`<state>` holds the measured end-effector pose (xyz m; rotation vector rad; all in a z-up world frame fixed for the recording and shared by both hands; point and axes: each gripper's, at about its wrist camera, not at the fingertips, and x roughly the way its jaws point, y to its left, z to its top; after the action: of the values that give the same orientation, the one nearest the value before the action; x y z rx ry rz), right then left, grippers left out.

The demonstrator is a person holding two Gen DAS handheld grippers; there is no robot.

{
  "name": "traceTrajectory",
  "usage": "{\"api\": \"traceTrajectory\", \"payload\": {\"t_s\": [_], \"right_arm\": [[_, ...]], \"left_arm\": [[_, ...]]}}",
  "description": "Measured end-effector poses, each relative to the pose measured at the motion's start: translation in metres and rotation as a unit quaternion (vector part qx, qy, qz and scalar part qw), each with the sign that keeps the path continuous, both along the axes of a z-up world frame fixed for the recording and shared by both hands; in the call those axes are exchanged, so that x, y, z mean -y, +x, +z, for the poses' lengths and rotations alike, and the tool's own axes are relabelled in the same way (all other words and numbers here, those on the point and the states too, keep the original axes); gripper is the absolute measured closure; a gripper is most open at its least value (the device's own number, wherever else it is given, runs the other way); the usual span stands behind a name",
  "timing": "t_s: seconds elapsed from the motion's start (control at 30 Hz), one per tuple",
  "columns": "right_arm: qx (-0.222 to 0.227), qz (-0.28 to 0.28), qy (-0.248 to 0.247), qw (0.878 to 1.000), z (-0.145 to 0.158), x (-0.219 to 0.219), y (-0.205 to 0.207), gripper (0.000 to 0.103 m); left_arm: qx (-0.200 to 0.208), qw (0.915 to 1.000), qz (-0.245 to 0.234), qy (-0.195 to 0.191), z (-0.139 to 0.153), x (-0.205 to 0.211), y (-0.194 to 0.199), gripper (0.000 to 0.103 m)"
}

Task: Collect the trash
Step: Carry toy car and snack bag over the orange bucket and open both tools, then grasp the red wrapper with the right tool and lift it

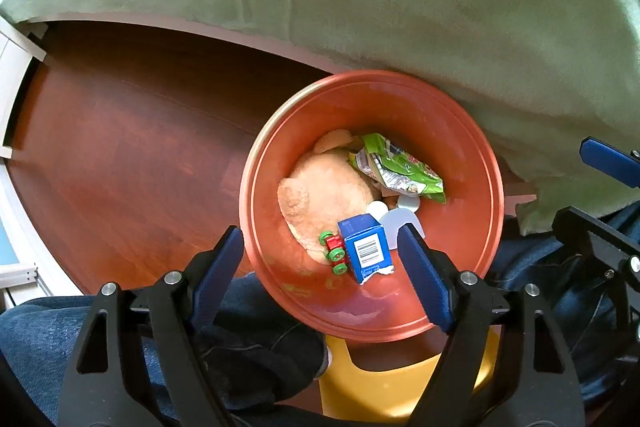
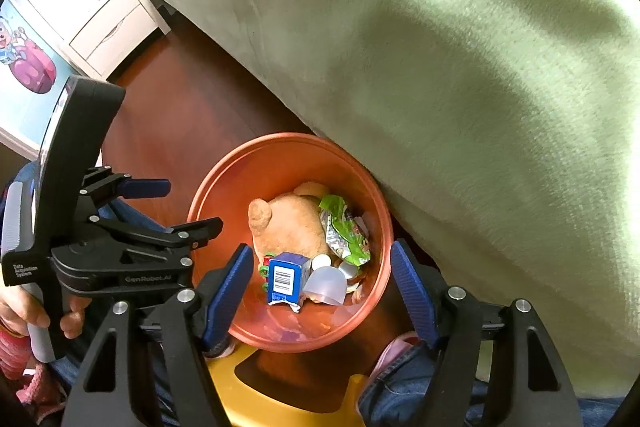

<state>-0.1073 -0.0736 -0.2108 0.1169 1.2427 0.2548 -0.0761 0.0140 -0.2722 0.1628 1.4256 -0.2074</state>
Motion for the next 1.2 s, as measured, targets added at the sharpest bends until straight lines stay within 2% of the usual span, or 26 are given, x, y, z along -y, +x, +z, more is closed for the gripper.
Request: {"api": "traceTrajectory", "payload": {"t_s": [0.1, 0.27, 0.43, 0.63, 0.73, 0.93, 1.07, 1.2], "right_arm": [[0.008, -0.001, 0.001, 1.000, 0.006, 0.001, 0.000, 0.033], [0.037, -0.004, 0.012, 0.999, 0.034, 0.006, 0.002, 0.033], [0.099, -0.006, 0.025, 0.995, 0.085, 0.011, 0.012, 0.032], [0.197, -0.024, 0.029, 0.980, 0.153, 0.020, 0.057, 0.021], [0.215, -0.036, 0.029, 0.975, 0.171, 0.025, 0.093, 0.020], [0.220, -0.053, 0.001, 0.974, 0.178, 0.022, 0.183, 0.020], [0.202, -0.068, 0.002, 0.977, 0.170, 0.021, 0.231, 0.020], [0.179, -0.073, -0.022, 0.981, 0.160, 0.013, 0.278, 0.020]], "left_arm": [[0.008, 1.0000, 0.003, -0.005, 0.006, -0.001, 0.000, 0.026], [0.028, 0.9994, 0.007, -0.017, 0.026, -0.003, 0.000, 0.026], [0.069, 0.9965, 0.023, -0.041, 0.064, -0.013, 0.005, 0.026], [0.128, 0.9895, 0.048, -0.047, 0.105, -0.029, 0.013, 0.026], [0.138, 0.9874, 0.059, -0.049, 0.114, -0.037, 0.017, 0.026], [0.134, 0.9864, 0.074, -0.059, 0.115, -0.050, 0.019, 0.026], [0.133, 0.9851, 0.088, -0.064, 0.116, -0.060, 0.023, 0.026], [0.132, 0.9835, 0.103, -0.068, 0.115, -0.072, 0.029, 0.026]]}}
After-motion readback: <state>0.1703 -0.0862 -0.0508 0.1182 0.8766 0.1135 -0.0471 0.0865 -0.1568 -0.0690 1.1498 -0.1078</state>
